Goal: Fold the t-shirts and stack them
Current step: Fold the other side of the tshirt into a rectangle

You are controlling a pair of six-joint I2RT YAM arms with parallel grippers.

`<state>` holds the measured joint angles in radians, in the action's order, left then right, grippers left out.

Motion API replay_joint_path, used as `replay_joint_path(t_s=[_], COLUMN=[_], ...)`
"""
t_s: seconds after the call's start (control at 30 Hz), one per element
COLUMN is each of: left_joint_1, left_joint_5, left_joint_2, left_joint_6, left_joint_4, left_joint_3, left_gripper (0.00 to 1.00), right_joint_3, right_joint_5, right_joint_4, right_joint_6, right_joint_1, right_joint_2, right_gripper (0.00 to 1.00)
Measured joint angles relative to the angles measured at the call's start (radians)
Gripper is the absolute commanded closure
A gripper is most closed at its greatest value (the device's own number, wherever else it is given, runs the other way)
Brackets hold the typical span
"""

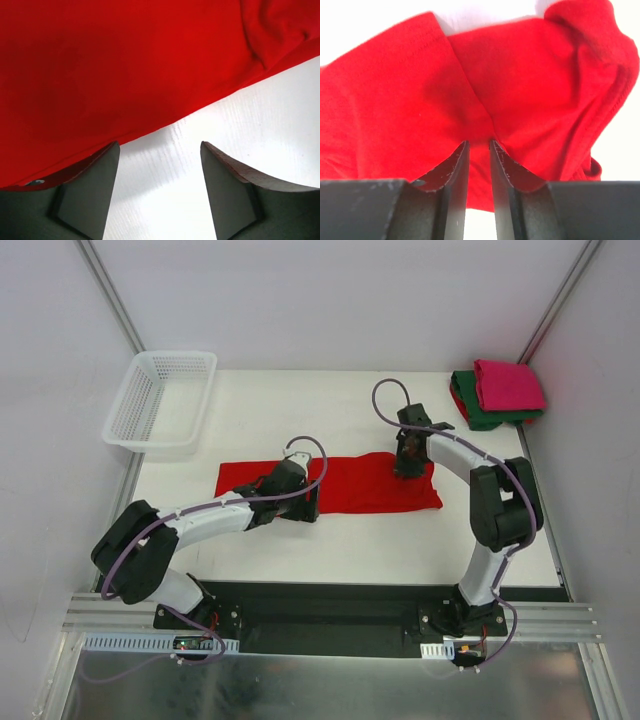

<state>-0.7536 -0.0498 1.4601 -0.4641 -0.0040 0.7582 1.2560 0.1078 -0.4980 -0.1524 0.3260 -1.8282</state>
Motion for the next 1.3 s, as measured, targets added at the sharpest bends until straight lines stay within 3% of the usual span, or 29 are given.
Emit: replay_joint_path(t_s=[0.17, 0.27, 0.3, 0.4, 0.77, 1.0, 1.3], left_joint_1=[0.0, 0.0, 0.0, 0.0, 0.016, 0.069, 0.127], left_joint_5=[-0.023, -0.039, -0.041, -0.046, -0.089, -0.093, -0.097], left_joint_2=[0.006, 0.028, 0.037, 0.05, 0.074, 0.146, 0.266], left_joint_6=[-0.021, -0.031, -0.034, -0.04, -0.021, -0.021, -0.014], left_joint_4=[-0.012, -0.019, -0.025, -0.039, -0.045, -0.071, -0.137], left_joint_3=[-0.002, 0.0, 0.002, 0.01, 0.09, 0.099, 0.225], left_gripper=[0.53, 0.7, 0.81, 1.0, 1.0, 1.0, 1.0], right_joint_3=[0.012, 0.012, 0.012, 0.011, 0.01, 0.009, -0.003], right_joint_5=[0.0, 0.0, 0.0, 0.002, 0.005, 0.012, 0.016], right_joint_4=[0.002, 0.002, 0.002, 0.002, 0.002, 0.001, 0.003], right_joint_6=[0.004, 0.005, 0.006, 0.008, 0.012, 0.016, 0.021], right_joint_1=[0.0, 0.002, 0.003, 0.007, 0.012, 0.021, 0.039], right_joint_2=[-0.024, -0.028, -0.028, -0.028, -0.043, -0.049, -0.048], right_gripper=[0.74, 0.74, 0.74, 0.74, 0.75, 0.75, 0.75])
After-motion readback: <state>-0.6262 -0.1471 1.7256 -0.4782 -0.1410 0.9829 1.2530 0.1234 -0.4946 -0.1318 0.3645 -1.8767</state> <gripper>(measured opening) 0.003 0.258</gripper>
